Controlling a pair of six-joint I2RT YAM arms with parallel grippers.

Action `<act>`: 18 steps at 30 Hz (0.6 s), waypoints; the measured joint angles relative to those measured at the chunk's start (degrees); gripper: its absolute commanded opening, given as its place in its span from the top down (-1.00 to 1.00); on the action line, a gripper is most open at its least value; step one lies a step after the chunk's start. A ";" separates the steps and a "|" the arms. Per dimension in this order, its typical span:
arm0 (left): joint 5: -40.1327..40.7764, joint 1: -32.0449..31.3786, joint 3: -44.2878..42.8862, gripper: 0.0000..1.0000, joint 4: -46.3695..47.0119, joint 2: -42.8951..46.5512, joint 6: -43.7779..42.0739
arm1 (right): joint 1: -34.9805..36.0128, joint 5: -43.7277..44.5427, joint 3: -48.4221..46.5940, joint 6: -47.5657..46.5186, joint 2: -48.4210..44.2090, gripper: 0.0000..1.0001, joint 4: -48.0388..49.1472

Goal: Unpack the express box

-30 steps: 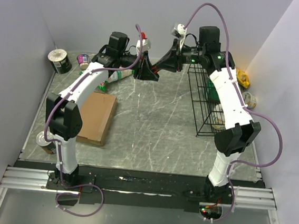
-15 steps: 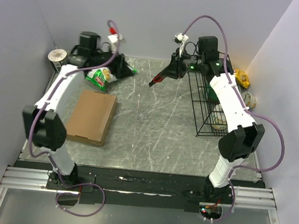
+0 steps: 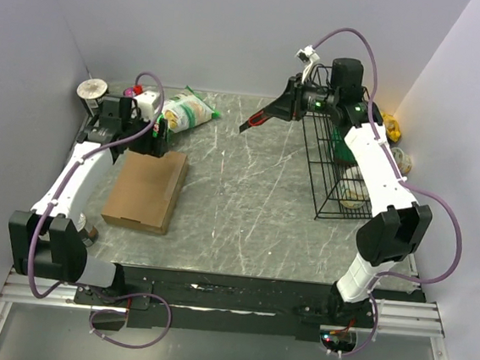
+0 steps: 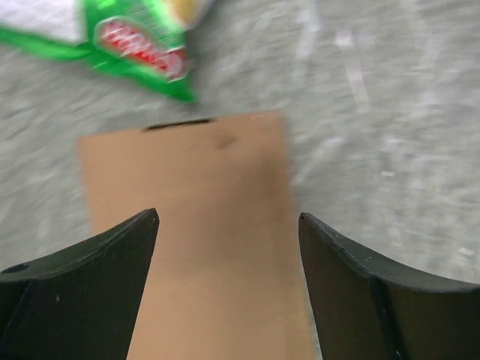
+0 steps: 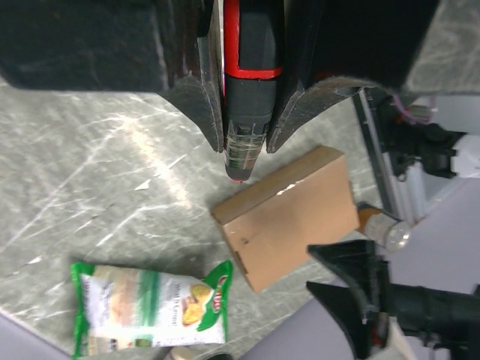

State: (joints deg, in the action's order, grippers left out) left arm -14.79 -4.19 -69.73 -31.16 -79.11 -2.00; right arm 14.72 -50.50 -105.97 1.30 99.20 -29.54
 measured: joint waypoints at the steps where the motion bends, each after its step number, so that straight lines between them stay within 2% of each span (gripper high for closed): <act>1: 2.01 0.57 0.48 -0.64 -0.11 0.00 -0.81 | 0.02 -0.39 0.20 0.46 0.00 1.00 0.22; 5: 7.39 2.14 0.76 -0.64 -0.37 -0.24 -2.32 | 0.52 1.20 0.37 1.97 -0.02 1.00 0.59; 13: 10.21 8.13 0.76 -0.65 -2.95 -2.62 2.69 | 5.03 22.99 4.37 3.76 -3.32 1.00 -0.33; 18: 9.68 11.61 0.76 -0.65 -4.50 -6.47 6.32 | 6.01 24.20 7.28 3.30 -5.68 1.00 -1.14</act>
State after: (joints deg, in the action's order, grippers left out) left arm -5.10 7.42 -68.97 -35.66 -85.58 4.32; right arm 20.73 -26.30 -98.70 4.60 93.51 -30.68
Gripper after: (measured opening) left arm 0.825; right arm 0.307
